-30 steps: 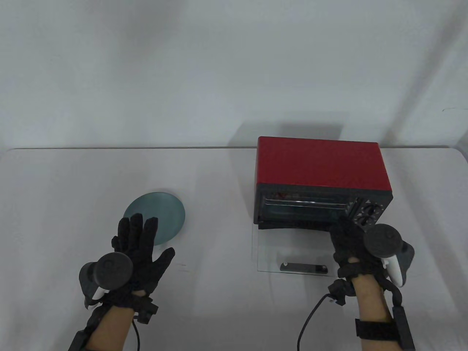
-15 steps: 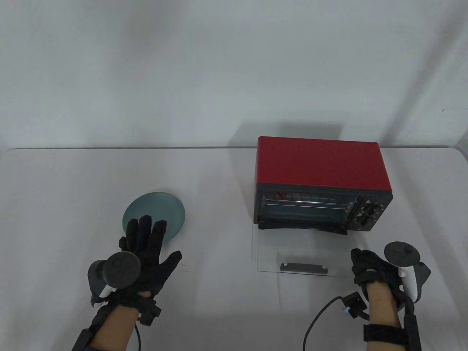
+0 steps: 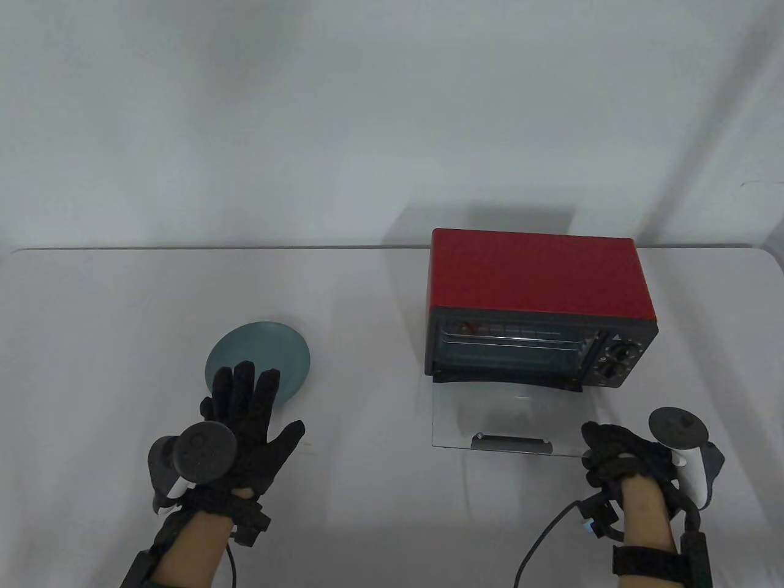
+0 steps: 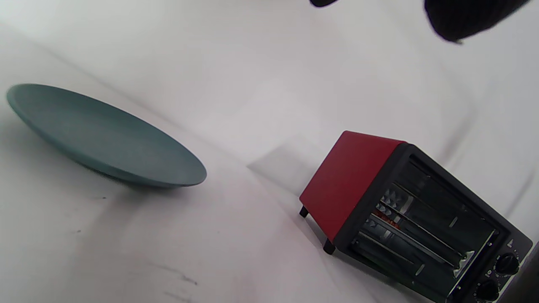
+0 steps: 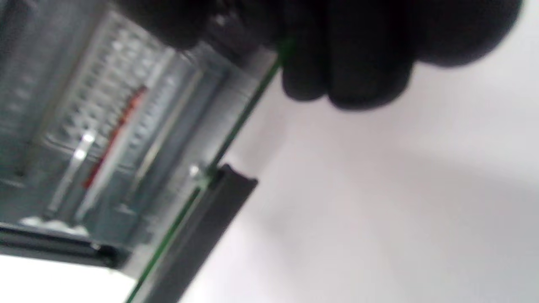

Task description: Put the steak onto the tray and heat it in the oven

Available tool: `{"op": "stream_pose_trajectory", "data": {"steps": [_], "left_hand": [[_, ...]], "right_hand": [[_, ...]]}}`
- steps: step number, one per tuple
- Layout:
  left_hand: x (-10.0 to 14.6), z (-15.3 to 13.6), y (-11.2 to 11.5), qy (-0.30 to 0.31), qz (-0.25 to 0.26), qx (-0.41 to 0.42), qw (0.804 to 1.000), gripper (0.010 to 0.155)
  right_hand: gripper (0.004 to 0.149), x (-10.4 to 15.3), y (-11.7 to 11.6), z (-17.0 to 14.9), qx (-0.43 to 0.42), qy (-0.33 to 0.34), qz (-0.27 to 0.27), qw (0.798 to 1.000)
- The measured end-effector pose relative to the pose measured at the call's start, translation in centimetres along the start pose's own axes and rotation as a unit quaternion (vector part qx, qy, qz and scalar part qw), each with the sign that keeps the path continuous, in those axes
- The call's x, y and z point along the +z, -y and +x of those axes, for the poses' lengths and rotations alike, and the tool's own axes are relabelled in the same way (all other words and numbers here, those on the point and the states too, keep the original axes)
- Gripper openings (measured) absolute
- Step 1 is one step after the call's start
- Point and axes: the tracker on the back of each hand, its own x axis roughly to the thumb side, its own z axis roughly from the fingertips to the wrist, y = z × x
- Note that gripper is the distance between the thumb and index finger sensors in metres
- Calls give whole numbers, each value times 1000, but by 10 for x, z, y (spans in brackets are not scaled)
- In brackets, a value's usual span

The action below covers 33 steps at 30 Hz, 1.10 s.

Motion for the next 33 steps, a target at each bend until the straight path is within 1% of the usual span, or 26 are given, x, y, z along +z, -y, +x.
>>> {"op": "stream_pose_trajectory", "data": {"steps": [4,8,11,13,15,18,20,23,27,33], "left_hand": [[0,0,0,-1,-1,-1,1000,84],[0,0,1,-3,-2,-1,1000,84],[0,0,1,-5,-2,0,1000,83],[0,0,1,-5,-2,-1,1000,83],[0,0,1,-5,-1,-2,1000,83],[0,0,1,-4,-2,-3,1000,83],[-1,0,1,-4,-3,-3,1000,83],[-2,0,2,-3,-3,-5,1000,83],[-3,2,5,-4,-9,-6,1000,83],[-6,5,10,-3,-15,-14,1000,83]], "right_hand": [[54,9,8,14,-26,64,-51,996],[49,8,10,24,-47,138,-98,984],[47,6,10,27,-64,173,-129,974],[46,4,11,29,-74,183,-139,971],[47,0,10,32,-88,209,-165,960],[47,-4,9,36,-77,231,-190,951],[52,-7,6,39,-75,249,-193,946],[54,-10,4,40,-91,252,-191,944],[62,-15,1,40,-106,266,-161,945],[68,-21,-2,44,-116,278,-135,944]]}}
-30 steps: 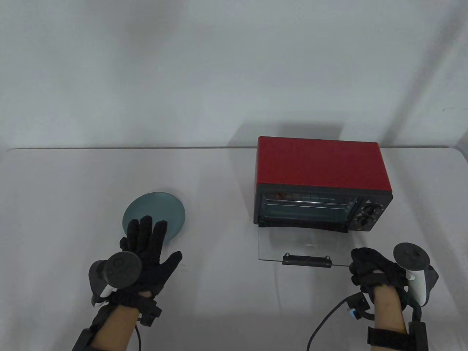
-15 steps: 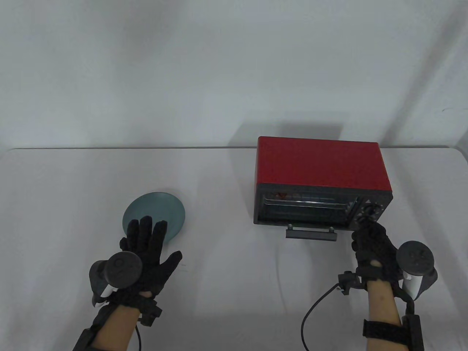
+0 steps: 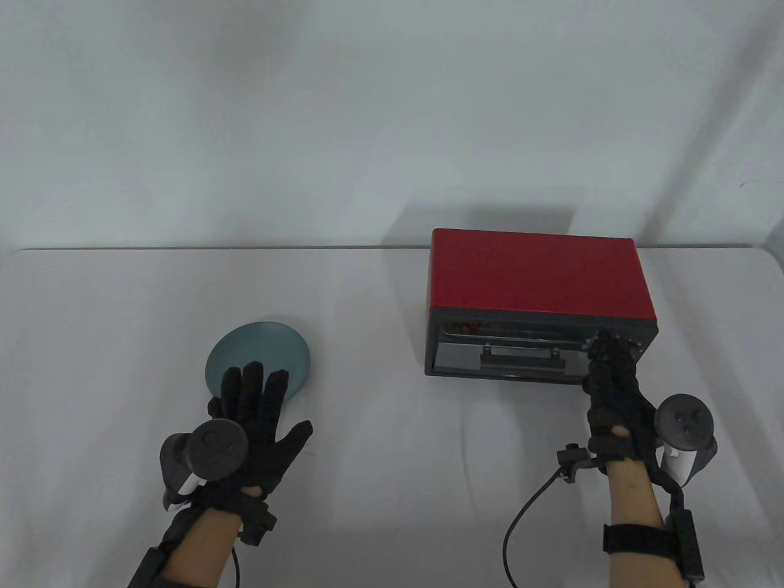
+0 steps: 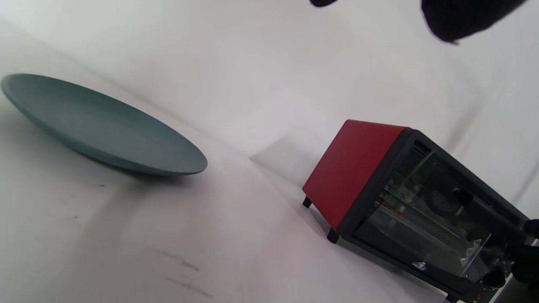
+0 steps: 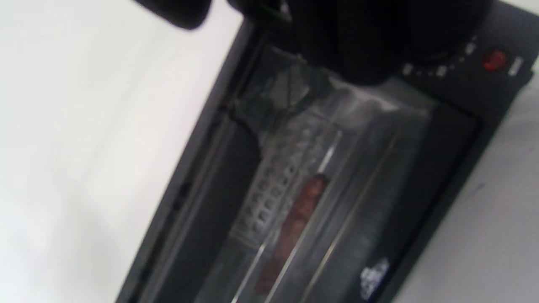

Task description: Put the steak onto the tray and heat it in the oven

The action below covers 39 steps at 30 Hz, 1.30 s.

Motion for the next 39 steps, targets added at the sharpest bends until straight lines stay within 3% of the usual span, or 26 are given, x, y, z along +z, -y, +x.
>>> {"op": "stream_pose_trajectory", "data": {"steps": [22,28,31,34,39], "left_hand": [[-2,1,4,-1,-7,-9,1000,83],[-1,1,2,-1,-1,-5,1000,83],[-1,0,2,-1,2,-3,1000,83],[-1,0,2,-3,2,-2,1000,83],[0,0,2,-5,1,-2,1000,82]], "right_hand": [[71,-3,-4,3,-9,11,37,999],[67,5,6,35,22,73,36,996],[64,9,21,75,37,132,-5,991],[62,1,34,98,58,137,-42,988],[58,-14,45,92,124,93,-100,983]]}}
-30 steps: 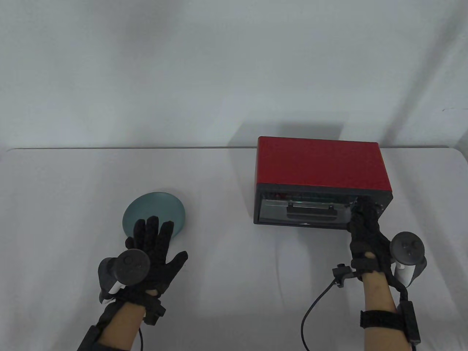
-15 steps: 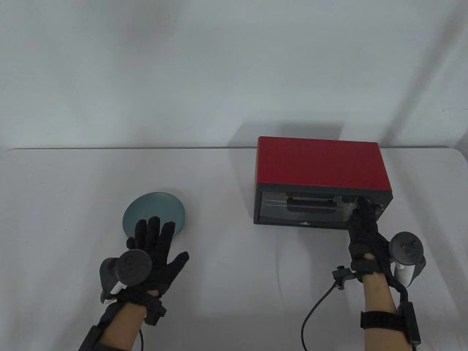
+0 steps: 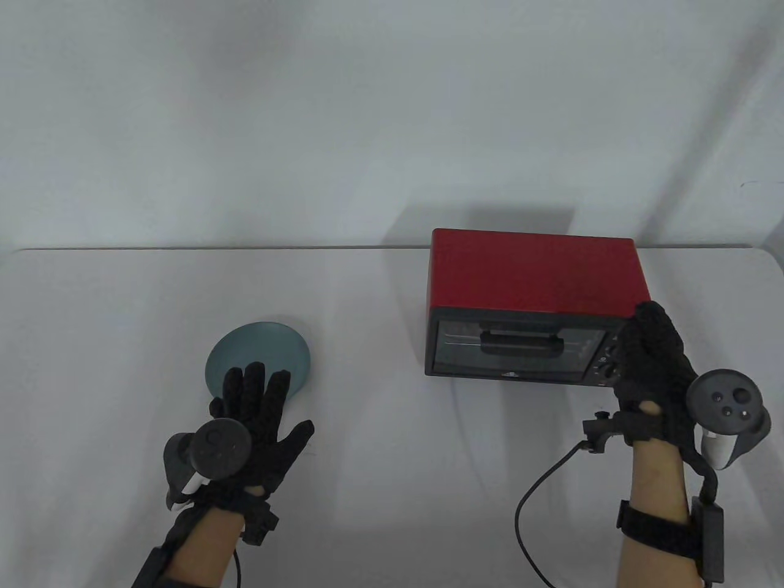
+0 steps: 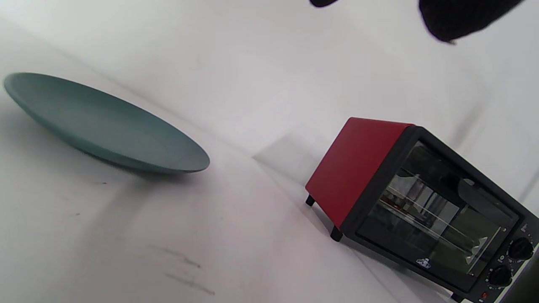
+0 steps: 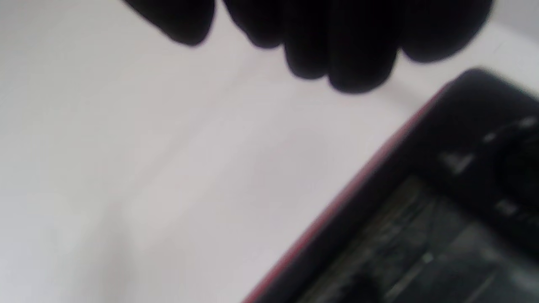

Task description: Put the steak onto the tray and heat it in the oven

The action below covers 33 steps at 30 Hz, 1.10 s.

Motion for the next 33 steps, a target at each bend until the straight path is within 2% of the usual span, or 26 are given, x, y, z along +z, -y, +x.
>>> {"op": "stream_pose_trajectory", "data": {"steps": [3,5,8,11,16,20,21,26,31,32,33], "left_hand": [[1,-1,0,1,1,2,1000,82],[0,-1,1,1,-2,1,1000,82],[-1,-2,3,4,-8,-1,1000,83],[-1,-1,4,5,-11,-4,1000,83],[-2,-2,6,1,-15,-6,1000,83],[-2,-3,6,-1,-15,-6,1000,83],[-2,-2,6,-1,-15,-6,1000,83],[-2,-2,8,-1,-22,-9,1000,83],[-3,-2,9,-3,-24,-10,1000,83],[-3,-2,9,-4,-26,-10,1000,83],[-3,-2,9,-5,-27,-11,1000,83]], "right_hand": [[55,7,-10,-32,55,-54,-20,997],[54,14,-17,-53,85,-103,11,991],[50,20,-27,-74,101,-151,25,983],[44,18,-34,-81,118,-169,30,978],[26,12,-47,-82,144,-183,24,972],[24,10,-48,-84,128,-201,6,971],[18,10,-47,-86,124,-203,4,971],[19,10,-47,-93,75,-220,-5,973],[21,15,-49,-105,-28,-266,-18,964],[30,16,-49,-108,-52,-278,-21,959],[30,17,-50,-111,-80,-292,-23,953]]}}
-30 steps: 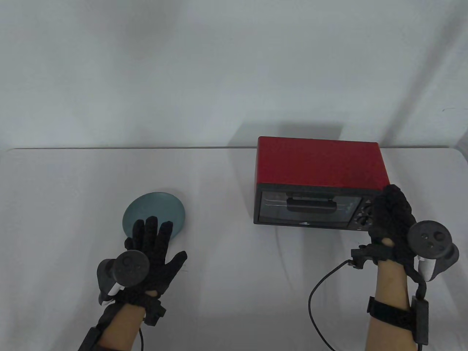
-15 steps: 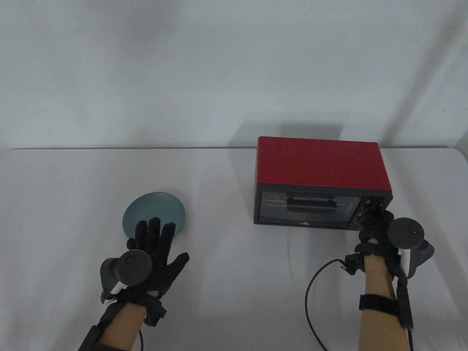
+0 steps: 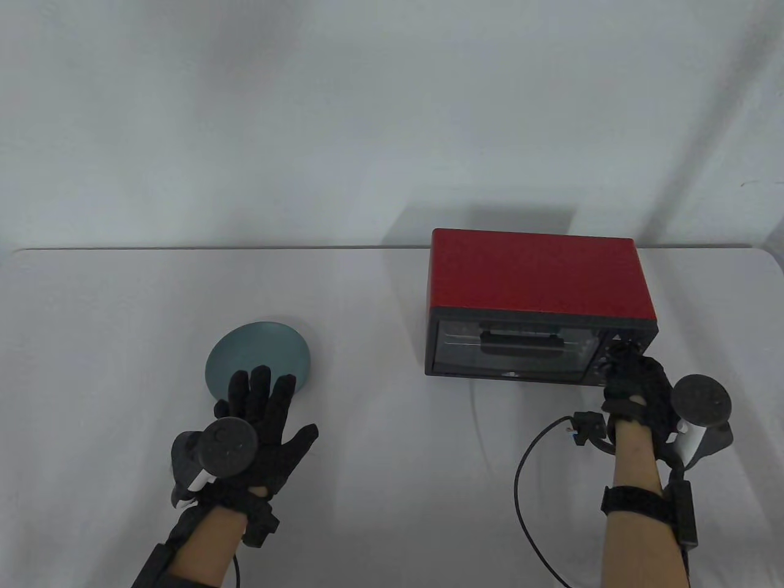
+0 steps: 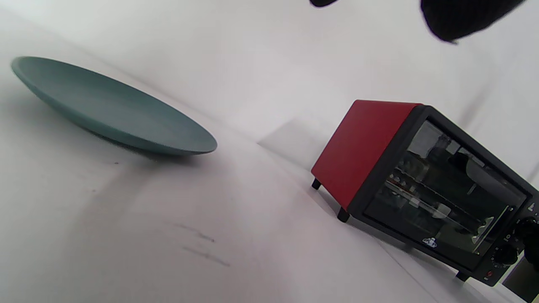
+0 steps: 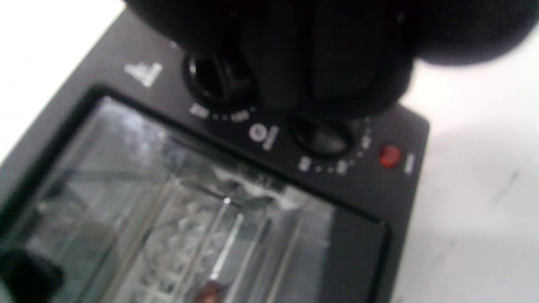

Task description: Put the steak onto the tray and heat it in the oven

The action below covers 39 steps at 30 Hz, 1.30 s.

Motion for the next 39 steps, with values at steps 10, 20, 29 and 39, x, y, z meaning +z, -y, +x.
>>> {"op": "stream_pose_trajectory", "data": {"steps": [10,20,29,39], "left_hand": [[0,1,1,-2,-5,-3,1000,83],[0,0,-1,0,-1,2,1000,83],[1,-1,-2,2,0,4,1000,83],[1,-2,-1,-1,-4,5,1000,83]], "right_hand": [[34,-2,-5,-23,-211,-116,54,969],[40,0,19,-1,-13,37,-8,999],[28,18,-3,40,315,202,-9,927],[24,28,-23,46,447,241,-67,859]]}}
